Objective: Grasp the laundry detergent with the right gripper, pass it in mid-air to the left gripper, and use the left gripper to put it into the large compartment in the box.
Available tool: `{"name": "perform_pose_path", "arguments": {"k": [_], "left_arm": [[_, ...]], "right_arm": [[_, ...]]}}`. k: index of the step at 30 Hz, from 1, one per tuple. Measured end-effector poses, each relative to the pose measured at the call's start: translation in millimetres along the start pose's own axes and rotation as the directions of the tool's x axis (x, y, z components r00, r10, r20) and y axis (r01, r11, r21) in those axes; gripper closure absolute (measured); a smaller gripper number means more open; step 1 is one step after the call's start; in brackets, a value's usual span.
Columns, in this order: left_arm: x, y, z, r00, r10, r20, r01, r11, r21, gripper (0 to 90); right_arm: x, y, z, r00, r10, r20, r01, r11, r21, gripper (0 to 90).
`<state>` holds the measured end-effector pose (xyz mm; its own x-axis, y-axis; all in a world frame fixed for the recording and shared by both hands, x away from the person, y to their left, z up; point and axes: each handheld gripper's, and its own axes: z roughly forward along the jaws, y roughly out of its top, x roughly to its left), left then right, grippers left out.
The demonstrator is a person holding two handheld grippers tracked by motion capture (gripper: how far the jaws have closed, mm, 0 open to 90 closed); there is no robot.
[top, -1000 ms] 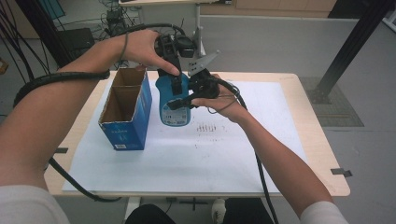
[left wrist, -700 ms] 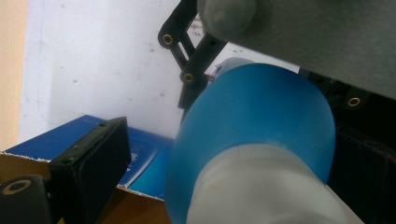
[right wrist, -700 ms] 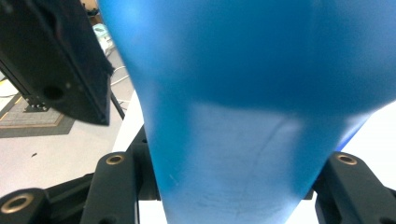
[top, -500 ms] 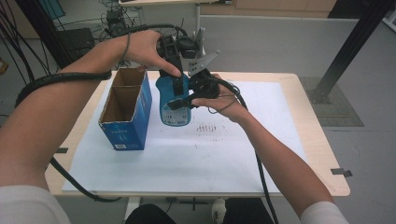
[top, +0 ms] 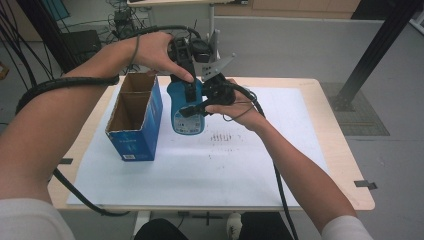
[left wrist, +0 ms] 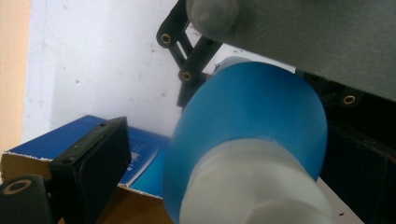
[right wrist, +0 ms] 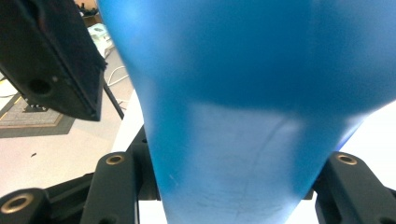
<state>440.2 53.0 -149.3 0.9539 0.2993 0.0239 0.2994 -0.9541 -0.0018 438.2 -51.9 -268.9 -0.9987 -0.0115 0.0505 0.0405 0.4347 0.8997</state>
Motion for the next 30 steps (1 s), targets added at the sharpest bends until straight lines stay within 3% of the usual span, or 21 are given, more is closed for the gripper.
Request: {"name": "perform_pose_path", "arguments": {"k": [29,30], "left_arm": [[-1.5,4.4,-4.3,1.0,0.005,-0.004,-0.005,0.9999,-0.015,6.5],[-1.6,4.4,-4.5,1.0,0.005,-0.006,-0.005,0.9999,-0.014,6.5]], "right_arm": [[0.7,0.2,-4.4,1.0,-0.007,0.003,0.007,1.0,-0.001,44.4],[3.1,0.2,-5.7,0.9997,0.025,0.003,-0.025,1.0,0.018,44.4]]}}
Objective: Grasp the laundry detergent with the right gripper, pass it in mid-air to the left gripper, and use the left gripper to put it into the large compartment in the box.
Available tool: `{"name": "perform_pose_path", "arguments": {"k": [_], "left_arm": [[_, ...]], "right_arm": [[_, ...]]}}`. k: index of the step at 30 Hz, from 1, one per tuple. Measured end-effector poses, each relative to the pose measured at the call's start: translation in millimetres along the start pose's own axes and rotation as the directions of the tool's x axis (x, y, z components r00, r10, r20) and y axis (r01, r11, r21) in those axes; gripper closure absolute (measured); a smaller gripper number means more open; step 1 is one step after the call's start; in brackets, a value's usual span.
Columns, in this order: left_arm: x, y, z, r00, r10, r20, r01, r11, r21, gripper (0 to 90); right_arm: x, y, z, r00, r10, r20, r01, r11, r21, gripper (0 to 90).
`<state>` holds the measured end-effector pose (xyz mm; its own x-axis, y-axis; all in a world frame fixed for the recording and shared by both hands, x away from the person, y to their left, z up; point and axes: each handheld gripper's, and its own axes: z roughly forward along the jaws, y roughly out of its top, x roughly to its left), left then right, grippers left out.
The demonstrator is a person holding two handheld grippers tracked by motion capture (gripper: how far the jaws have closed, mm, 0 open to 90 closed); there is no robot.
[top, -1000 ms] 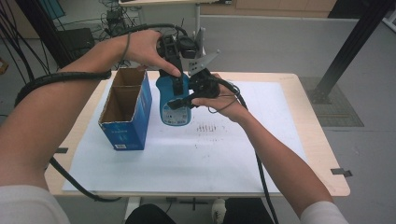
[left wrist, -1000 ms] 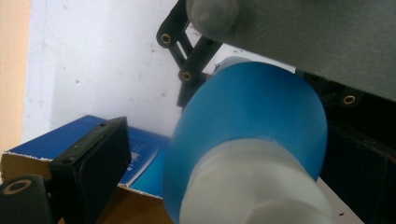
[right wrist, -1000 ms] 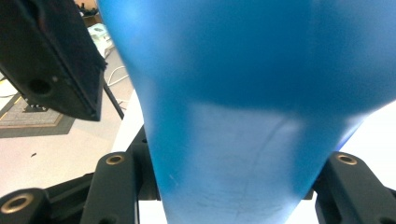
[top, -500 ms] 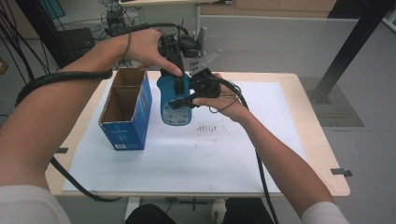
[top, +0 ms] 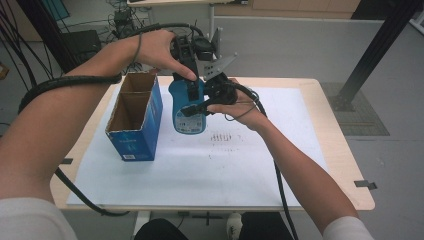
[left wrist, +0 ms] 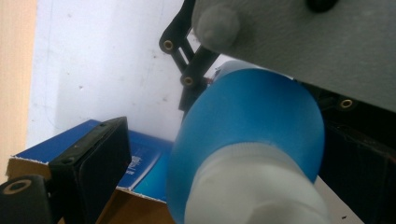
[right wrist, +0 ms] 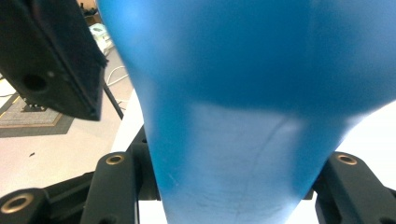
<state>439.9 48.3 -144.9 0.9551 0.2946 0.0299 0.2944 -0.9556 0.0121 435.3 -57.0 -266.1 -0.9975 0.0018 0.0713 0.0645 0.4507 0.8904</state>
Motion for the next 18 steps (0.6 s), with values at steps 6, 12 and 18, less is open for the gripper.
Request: {"name": "perform_pose_path", "arguments": {"k": [6,12,18], "left_arm": [[-0.8,-0.6,-0.9,1.0,0.0,0.003,0.0,1.0,-0.005,6.7],[-1.1,-1.7,-0.8,1.0,-0.004,0.0,0.004,1.0,-0.006,6.7],[-1.4,-1.4,-0.8,1.0,-0.001,0.0,0.001,1.0,-0.006,6.7]], "right_arm": [[-2.6,0.4,1.2,0.9992,-0.04,0.009,0.04,0.999,-0.023,44.4],[-1.2,0.3,0.4,0.9998,-0.016,0.006,0.016,1.0,-0.013,44.4],[-0.2,1.0,-0.2,0.9999,-0.011,0.006,0.011,1.0,-0.007,44.4]]}}
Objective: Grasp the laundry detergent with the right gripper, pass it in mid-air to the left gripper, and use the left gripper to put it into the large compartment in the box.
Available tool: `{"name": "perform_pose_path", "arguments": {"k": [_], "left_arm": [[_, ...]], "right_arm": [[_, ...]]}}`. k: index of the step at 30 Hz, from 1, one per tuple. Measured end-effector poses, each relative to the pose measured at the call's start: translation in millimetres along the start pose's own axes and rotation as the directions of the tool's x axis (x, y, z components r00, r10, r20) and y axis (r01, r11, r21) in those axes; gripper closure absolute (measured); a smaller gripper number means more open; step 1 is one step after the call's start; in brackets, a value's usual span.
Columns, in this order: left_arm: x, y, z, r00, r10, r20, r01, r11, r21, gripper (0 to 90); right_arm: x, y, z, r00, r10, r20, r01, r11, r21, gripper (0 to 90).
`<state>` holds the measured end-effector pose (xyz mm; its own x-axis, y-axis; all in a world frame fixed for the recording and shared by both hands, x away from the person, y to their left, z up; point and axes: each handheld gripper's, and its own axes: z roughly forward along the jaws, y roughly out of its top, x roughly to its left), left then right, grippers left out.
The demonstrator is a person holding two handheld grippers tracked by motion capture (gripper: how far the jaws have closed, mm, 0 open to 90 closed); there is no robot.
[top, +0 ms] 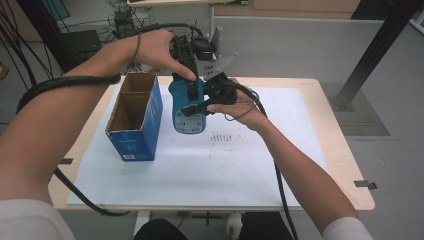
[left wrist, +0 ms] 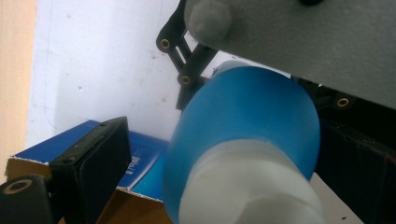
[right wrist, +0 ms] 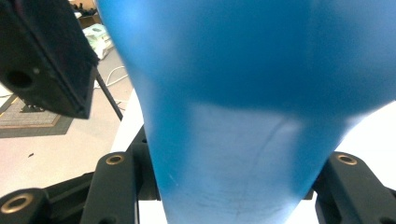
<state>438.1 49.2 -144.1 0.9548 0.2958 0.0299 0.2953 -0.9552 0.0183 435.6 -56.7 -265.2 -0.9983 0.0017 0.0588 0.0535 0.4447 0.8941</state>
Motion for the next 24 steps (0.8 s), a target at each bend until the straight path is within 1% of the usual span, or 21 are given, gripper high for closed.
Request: {"name": "perform_pose_path", "arguments": {"k": [1,4,6,9,24], "left_arm": [[-0.1,0.2,-0.1,1.0,0.001,-0.001,-0.001,1.0,0.001,6.7],[-0.4,1.0,-0.4,1.0,0.002,-0.002,-0.002,1.0,0.005,6.7],[-0.3,1.5,-0.2,1.0,0.005,-0.001,-0.005,1.0,0.004,6.8],[-0.3,2.4,0.2,1.0,0.007,-0.001,-0.007,1.0,0.007,6.8],[-0.9,2.7,0.4,1.0,0.009,-0.001,-0.009,0.9999,0.006,6.8]], "right_arm": [[-1.3,0.3,0.6,0.9998,-0.018,0.003,0.019,1.0,-0.01,44.4],[-1.0,0.7,-0.5,0.9998,-0.018,0.002,0.019,1.0,-0.009,44.4],[-1.7,1.0,-0.6,0.9996,-0.029,0.0,0.028,0.999,-0.02,44.4],[-1.0,1.3,-2.2,0.9997,-0.022,0.001,0.022,1.0,-0.016,44.4],[-0.8,1.6,-2.7,0.9997,-0.026,0.0,0.026,1.0,-0.017,44.4]]}}
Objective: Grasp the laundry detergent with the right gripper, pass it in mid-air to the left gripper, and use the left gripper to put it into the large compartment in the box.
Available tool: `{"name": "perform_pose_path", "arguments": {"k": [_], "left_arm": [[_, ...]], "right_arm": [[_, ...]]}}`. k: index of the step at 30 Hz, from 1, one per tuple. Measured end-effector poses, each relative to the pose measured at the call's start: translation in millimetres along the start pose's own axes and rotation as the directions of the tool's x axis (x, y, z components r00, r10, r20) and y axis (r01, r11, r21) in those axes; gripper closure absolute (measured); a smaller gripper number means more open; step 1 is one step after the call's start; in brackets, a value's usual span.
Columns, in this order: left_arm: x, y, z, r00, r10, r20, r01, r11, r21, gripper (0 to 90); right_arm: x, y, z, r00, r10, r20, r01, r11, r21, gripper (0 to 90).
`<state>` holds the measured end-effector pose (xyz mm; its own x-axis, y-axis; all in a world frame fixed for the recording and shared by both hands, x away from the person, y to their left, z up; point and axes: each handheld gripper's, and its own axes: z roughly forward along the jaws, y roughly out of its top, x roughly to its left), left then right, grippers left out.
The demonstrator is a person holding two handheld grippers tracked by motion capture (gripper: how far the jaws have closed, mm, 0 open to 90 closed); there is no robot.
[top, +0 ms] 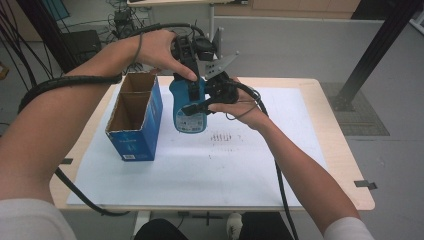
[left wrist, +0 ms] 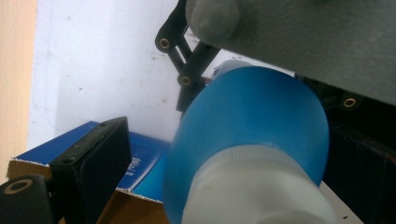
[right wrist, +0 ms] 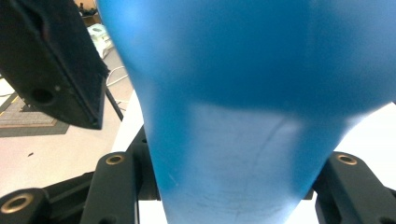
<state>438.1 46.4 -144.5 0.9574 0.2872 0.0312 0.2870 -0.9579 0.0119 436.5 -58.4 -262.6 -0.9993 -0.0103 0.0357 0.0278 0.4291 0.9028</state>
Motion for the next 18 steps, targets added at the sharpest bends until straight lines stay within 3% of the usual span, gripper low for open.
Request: {"name": "perform_pose_path", "arguments": {"k": [18], "left_arm": [[-1.0,-0.5,0.4,1.0,0.003,0.001,-0.003,1.0,0.001,7.6]], "right_arm": [[0.2,0.0,0.6,1.0,-0.001,0.002,0.001,1.0,0.001,44.4]]}}
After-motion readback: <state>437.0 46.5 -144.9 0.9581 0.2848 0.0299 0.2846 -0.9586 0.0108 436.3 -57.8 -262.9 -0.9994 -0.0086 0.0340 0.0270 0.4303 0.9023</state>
